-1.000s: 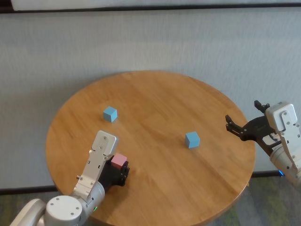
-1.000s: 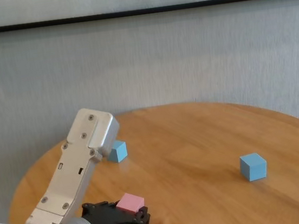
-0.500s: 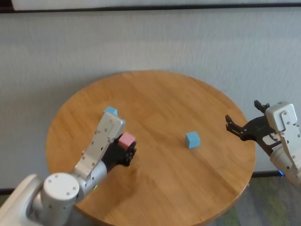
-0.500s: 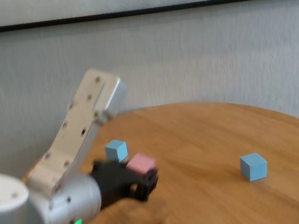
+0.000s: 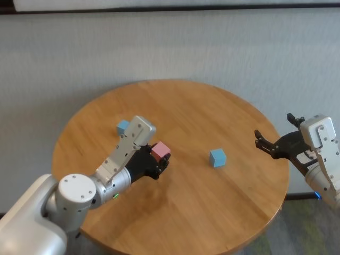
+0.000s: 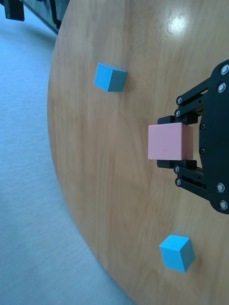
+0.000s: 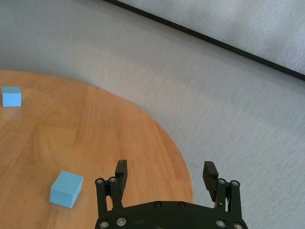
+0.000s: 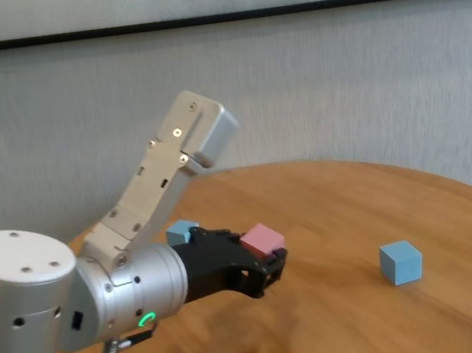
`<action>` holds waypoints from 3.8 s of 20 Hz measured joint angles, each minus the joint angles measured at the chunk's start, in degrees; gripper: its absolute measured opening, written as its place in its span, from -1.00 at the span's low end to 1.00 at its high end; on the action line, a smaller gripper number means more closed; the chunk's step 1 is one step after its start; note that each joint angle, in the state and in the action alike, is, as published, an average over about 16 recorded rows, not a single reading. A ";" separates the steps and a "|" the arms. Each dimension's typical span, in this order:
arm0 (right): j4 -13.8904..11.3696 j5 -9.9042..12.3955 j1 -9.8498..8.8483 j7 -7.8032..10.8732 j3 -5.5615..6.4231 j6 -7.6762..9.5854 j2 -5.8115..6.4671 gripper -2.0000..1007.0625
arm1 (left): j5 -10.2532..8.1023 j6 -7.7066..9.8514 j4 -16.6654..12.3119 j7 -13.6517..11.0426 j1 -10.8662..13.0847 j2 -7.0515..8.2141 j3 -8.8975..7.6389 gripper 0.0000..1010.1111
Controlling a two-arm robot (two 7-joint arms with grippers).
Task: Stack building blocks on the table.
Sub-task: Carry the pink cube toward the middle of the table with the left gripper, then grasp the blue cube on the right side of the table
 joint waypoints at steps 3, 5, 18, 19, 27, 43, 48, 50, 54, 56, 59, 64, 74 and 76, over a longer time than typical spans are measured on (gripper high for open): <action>0.00 0.00 0.00 0.00 0.00 0.00 0.00 0.99 | -0.50 -0.98 3.50 -1.32 -2.43 -0.48 0.81 -0.21; 0.00 0.00 0.00 0.00 0.00 0.00 0.00 0.99 | -0.82 -1.46 5.64 -1.96 -3.87 -0.82 1.26 -0.21; 0.00 0.00 0.00 0.00 0.00 0.00 0.00 0.99 | -2.27 -2.47 14.15 -4.17 -9.23 -2.46 3.43 -0.21; 0.00 0.00 0.00 0.00 0.00 0.00 0.00 0.99 | -2.37 -2.43 14.48 -4.26 -9.35 -2.54 3.55 -0.21; 0.00 0.00 0.00 0.00 0.00 0.00 0.00 0.99 | -3.05 -2.05 16.38 -4.51 -9.63 -2.98 4.19 -0.21; 0.00 0.00 0.00 0.00 0.00 0.00 0.00 0.99 | -3.25 -0.78 14.84 -2.58 -8.58 -2.64 3.94 0.04; 0.00 0.00 0.00 0.00 0.00 0.00 0.00 0.99 | -2.53 -0.18 10.46 -0.76 -7.07 -1.34 3.40 0.31; 0.00 0.00 0.00 0.00 0.00 0.00 0.00 0.99 | -1.97 0.32 7.60 0.39 -6.00 -0.38 2.95 0.44; 0.00 0.00 0.00 0.00 0.00 0.00 0.00 0.99 | -0.35 2.26 0.05 3.04 -3.00 2.47 1.53 0.66; 0.00 0.00 0.00 0.00 0.00 0.00 0.00 0.99 | 0.49 3.31 -3.68 4.30 -1.48 3.91 0.82 0.75; 0.00 0.00 0.00 0.00 0.00 0.00 0.00 0.99 | 1.67 4.78 -8.65 5.97 0.60 5.85 -0.19 0.86; -0.93 0.49 -0.47 0.18 0.41 0.72 0.26 0.99 | 2.89 6.57 -13.74 7.53 2.94 8.01 -1.47 0.96; -8.68 6.78 -4.42 1.34 4.44 10.06 1.37 0.99 | 2.73 6.23 -13.14 7.25 2.74 7.75 -1.36 0.98; -10.80 8.91 -5.49 1.88 5.59 12.88 1.38 0.99 | 2.64 6.07 -12.83 7.19 2.60 7.61 -1.28 0.98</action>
